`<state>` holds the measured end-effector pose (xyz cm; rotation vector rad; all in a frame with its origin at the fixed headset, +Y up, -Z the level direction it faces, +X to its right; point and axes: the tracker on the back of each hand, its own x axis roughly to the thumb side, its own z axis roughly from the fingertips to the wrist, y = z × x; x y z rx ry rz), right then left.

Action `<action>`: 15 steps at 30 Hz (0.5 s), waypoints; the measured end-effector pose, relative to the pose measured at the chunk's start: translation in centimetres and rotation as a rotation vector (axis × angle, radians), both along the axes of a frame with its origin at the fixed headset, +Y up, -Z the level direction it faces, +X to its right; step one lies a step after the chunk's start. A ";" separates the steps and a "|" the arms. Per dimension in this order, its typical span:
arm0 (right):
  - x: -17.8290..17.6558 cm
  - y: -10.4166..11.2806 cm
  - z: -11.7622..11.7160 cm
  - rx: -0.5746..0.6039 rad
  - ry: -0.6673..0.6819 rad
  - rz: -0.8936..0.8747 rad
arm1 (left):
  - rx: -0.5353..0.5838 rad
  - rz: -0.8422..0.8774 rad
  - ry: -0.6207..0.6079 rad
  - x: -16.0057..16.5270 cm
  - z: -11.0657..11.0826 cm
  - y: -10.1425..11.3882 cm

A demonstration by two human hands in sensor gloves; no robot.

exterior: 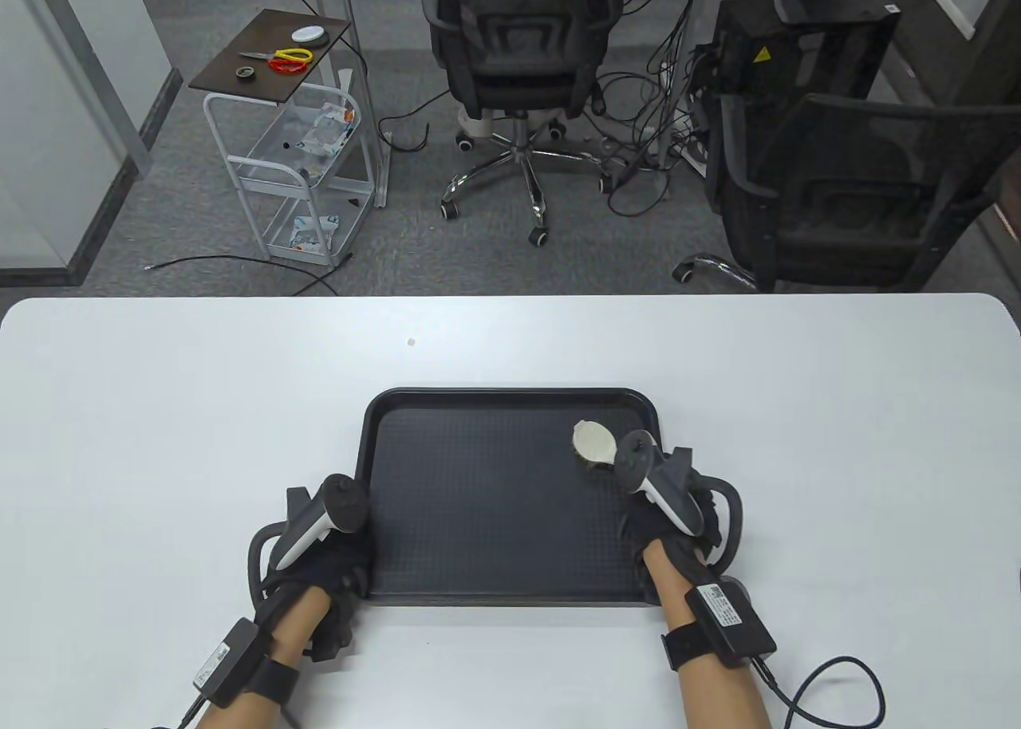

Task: Scrub the tray with pot brush

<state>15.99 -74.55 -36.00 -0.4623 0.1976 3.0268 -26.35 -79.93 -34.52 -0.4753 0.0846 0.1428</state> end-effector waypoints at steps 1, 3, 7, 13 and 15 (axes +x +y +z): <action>1.0 0.2 0.1 -0.005 -0.026 0.008 | 0.000 0.002 0.000 0.0 0.0 0.0; 2.2 0.5 0.2 -0.014 -0.057 0.034 | 0.000 0.001 0.000 0.0 0.0 0.0; 1.5 1.4 0.1 -0.022 -0.038 0.020 | 0.000 0.001 0.000 0.0 0.0 0.0; -3.9 3.7 0.4 0.070 0.110 -0.012 | -0.001 0.001 0.000 0.0 0.0 0.0; -6.3 4.1 0.5 0.094 0.169 -0.020 | 0.000 0.002 0.000 0.0 0.0 0.0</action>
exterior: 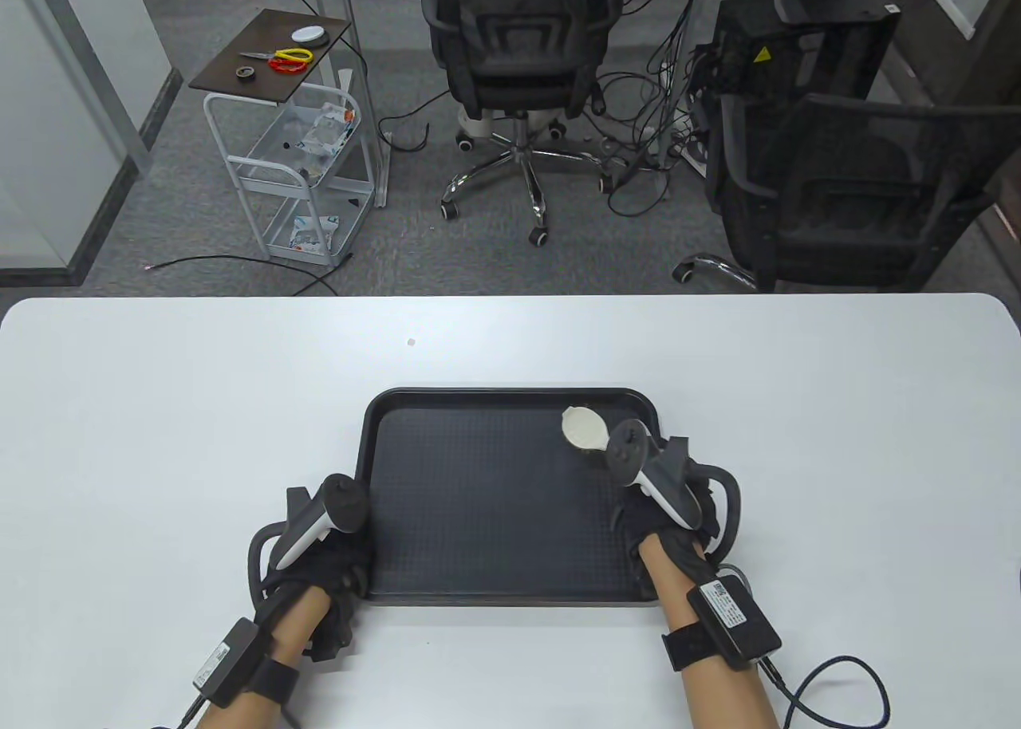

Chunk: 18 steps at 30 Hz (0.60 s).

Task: Scrub the tray with pot brush

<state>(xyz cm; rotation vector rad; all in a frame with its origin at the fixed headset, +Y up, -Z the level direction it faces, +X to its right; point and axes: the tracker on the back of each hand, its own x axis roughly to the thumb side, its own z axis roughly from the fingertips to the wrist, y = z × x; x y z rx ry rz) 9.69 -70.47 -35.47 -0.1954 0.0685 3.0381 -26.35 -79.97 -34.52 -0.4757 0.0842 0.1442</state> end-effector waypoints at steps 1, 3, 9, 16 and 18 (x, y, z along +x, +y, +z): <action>-1.6 0.1 0.1 0.009 0.039 -0.014 | 0.001 -0.001 0.000 0.0 0.0 0.0; -4.1 0.0 0.3 0.012 0.095 -0.038 | 0.000 -0.001 0.000 0.0 0.0 0.0; -11.0 -1.5 0.2 -0.024 0.220 -0.068 | 0.000 0.002 -0.002 0.0 0.0 0.0; -15.9 -3.9 0.5 -0.075 0.295 -0.065 | 0.000 0.002 -0.003 0.0 0.0 0.0; -16.2 -4.4 0.6 -0.083 0.307 -0.074 | 0.000 0.003 -0.003 0.0 0.0 0.0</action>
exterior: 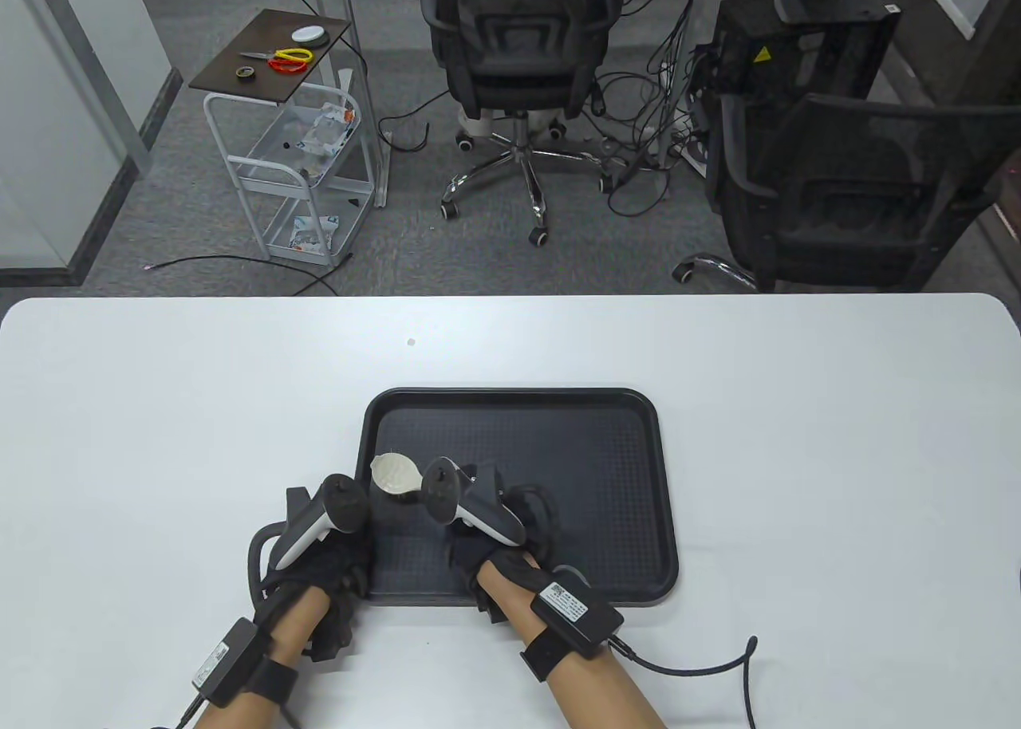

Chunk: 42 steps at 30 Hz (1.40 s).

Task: Scrub the tray with pot brush

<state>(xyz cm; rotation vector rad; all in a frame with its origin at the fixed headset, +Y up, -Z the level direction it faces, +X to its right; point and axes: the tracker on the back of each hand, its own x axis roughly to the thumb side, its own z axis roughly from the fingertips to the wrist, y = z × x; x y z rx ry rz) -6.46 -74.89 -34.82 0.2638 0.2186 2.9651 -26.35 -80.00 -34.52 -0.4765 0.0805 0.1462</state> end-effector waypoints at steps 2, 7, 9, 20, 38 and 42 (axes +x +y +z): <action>0.3 -0.2 0.1 0.006 0.003 0.012 | 0.000 0.001 0.000 0.0 0.0 0.0; 4.2 -0.4 0.4 -0.012 -0.056 0.016 | -0.001 0.002 0.000 0.0 0.0 0.0; 7.0 -0.4 0.4 -0.016 -0.104 0.031 | -0.001 0.000 0.000 0.0 0.0 0.0; 22.4 0.7 1.0 -0.044 -0.422 0.144 | -0.002 -0.001 0.001 0.0 0.0 0.0; 9.6 3.5 2.0 0.047 -0.106 0.014 | -0.002 0.004 -0.002 0.0 0.0 0.0; 4.1 2.2 1.9 0.014 -0.022 -0.038 | -0.003 0.006 -0.002 0.0 0.0 0.0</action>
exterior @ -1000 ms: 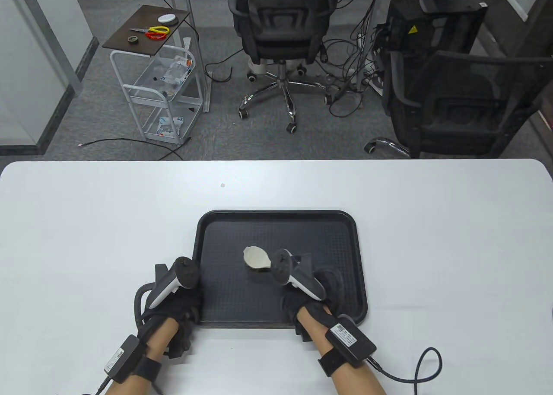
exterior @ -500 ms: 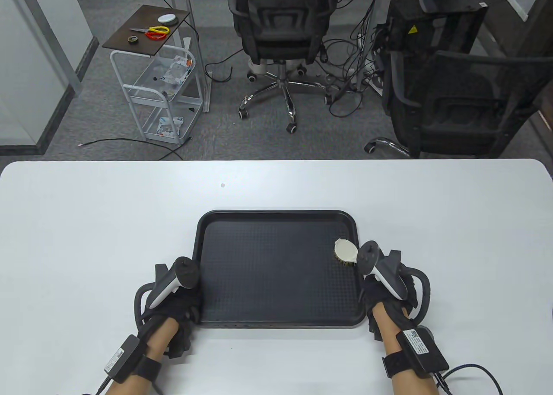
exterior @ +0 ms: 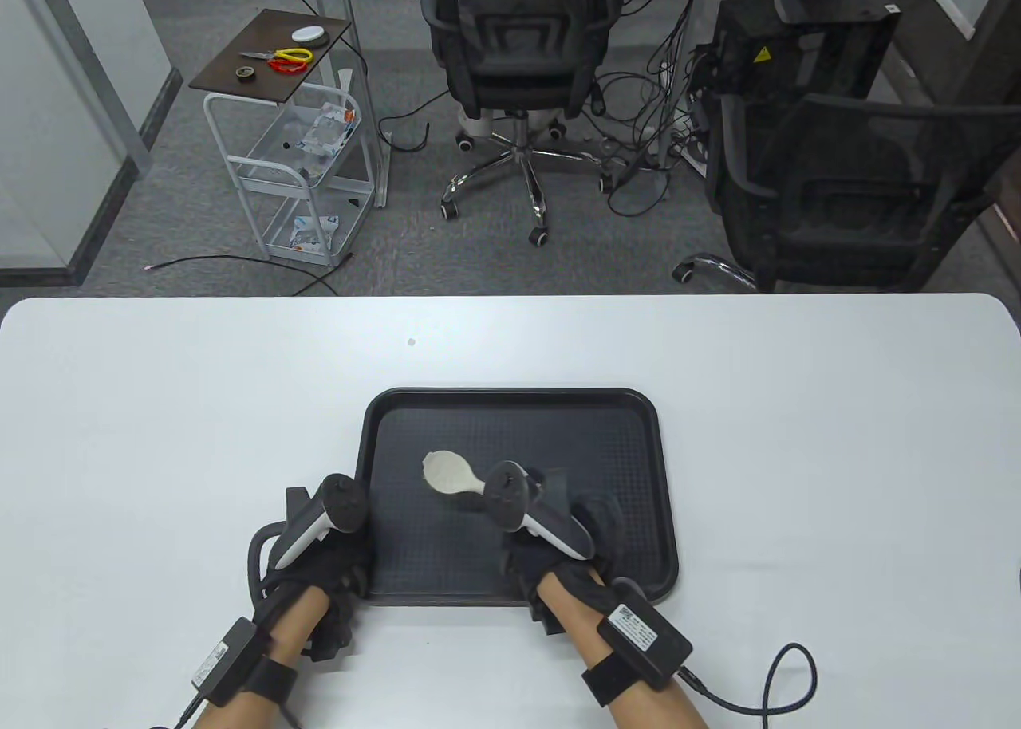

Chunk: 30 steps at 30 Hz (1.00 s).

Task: Scrub the tray with pot brush

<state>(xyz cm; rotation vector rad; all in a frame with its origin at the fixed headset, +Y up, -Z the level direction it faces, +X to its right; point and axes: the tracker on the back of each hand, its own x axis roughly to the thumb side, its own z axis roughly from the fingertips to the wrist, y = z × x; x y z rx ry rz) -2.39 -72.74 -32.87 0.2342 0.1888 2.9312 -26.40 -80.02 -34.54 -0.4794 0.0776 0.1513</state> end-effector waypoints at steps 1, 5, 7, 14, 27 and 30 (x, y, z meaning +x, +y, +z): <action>-0.8 -0.3 0.0 -0.005 0.011 -0.004 | 0.001 0.001 0.000 0.0 0.0 0.0; -3.6 -2.0 0.5 -0.038 0.070 -0.001 | 0.001 0.001 0.000 0.0 0.0 0.0; -3.8 -2.4 0.7 -0.030 0.070 -0.001 | 0.000 0.002 0.001 0.0 0.0 0.0; -0.2 -3.3 1.2 -0.051 0.030 -0.033 | 0.002 0.000 0.001 0.0 0.0 0.0; 17.7 -1.8 3.7 -0.111 -0.320 0.058 | 0.000 0.004 -0.001 0.0 0.0 0.0; 20.8 -1.4 4.3 -0.113 -0.393 0.104 | -0.001 0.006 0.000 -0.1 0.0 0.0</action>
